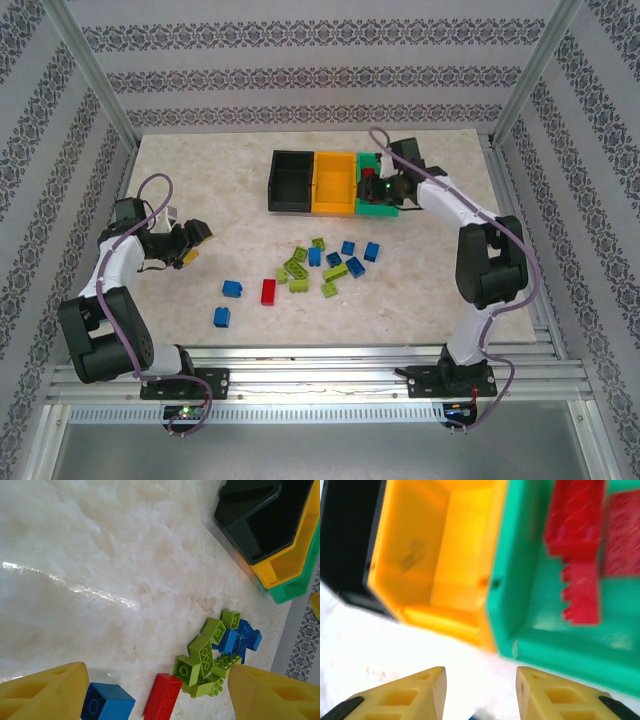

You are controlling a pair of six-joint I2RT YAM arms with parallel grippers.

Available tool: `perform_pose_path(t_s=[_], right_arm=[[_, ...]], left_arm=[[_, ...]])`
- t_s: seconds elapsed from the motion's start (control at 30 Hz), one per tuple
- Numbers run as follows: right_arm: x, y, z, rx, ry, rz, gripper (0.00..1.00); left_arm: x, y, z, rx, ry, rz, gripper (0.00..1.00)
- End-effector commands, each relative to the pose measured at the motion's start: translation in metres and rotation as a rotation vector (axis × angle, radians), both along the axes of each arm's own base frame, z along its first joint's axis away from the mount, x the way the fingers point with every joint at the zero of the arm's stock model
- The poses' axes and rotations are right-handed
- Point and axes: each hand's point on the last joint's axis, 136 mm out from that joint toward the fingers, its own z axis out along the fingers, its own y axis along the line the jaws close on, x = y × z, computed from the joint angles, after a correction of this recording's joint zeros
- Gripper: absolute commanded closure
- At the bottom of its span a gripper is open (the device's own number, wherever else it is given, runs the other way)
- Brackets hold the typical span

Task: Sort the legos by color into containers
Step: Place the lego in the container, then pick up the lego from the bottom-center of the table.

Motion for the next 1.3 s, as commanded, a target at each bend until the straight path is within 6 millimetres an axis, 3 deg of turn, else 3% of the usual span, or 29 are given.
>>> perform_pose_path(t_s=[0.0, 0.2, 0.3, 0.5, 0.73, 0.93, 1.27], right_arm=[[-0.044, 0.043, -0.003, 0.005, 0.015, 0.148, 0.58], [-0.13, 0.129, -0.019, 0.065, 0.121, 0.322, 0.58], [-0.169, 0.162, -0.024, 0.0, 0.139, 0.399, 0.58], [-0.216, 0.217, -0.045, -0.004, 0.176, 0.457, 0.58], [-0.233, 0.24, -0.074, -0.144, 0.189, 0.498, 0.56], [-0.221, 0.232, -0.09, -0.298, 0.164, 0.474, 0.51], [-0.212, 0.245, -0.113, -0.385, 0.163, 0.484, 0.42]], left_arm=[[-0.002, 0.005, -0.003, 0.011, 0.017, 0.003, 0.26], [-0.002, 0.004, -0.005, -0.001, 0.026, 0.003, 0.26], [-0.002, 0.005, -0.004, 0.001, 0.025, 0.009, 0.26], [0.003, 0.002, -0.002, -0.034, 0.011, 0.01, 0.26], [-0.003, 0.002, -0.001, -0.006, 0.013, -0.002, 0.26], [-0.004, 0.001, 0.004, -0.009, -0.005, -0.004, 0.26], [-0.002, -0.003, 0.006, -0.037, -0.019, -0.01, 0.26]])
